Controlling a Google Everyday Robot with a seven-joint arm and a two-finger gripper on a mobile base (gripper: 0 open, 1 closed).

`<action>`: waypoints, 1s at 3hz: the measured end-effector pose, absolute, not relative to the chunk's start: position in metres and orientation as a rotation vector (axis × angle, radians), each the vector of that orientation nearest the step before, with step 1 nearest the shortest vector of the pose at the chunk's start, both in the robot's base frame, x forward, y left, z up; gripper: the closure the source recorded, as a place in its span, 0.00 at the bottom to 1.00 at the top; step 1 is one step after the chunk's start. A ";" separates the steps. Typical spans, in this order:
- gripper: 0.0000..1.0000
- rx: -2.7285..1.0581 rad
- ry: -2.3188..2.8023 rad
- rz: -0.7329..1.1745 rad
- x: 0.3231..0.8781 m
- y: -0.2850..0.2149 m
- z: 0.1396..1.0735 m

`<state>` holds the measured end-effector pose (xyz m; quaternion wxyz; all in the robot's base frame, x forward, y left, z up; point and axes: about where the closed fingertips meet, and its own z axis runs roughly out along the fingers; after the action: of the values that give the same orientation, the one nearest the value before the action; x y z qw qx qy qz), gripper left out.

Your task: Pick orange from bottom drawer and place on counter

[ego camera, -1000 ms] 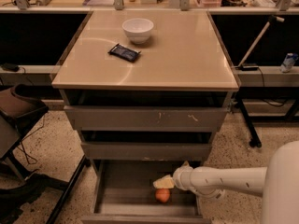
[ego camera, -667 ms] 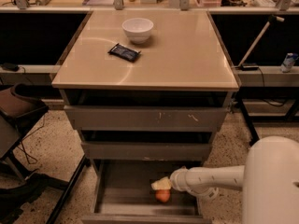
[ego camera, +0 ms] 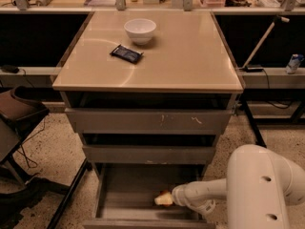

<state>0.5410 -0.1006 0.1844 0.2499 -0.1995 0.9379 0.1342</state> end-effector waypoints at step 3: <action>0.00 -0.511 2.565 0.444 0.536 -0.077 0.141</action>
Offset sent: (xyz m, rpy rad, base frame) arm -0.0104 0.0149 -0.0422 0.0400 0.0237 0.0024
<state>0.5358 -0.0769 0.1415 0.2419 -0.1869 0.9382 0.1623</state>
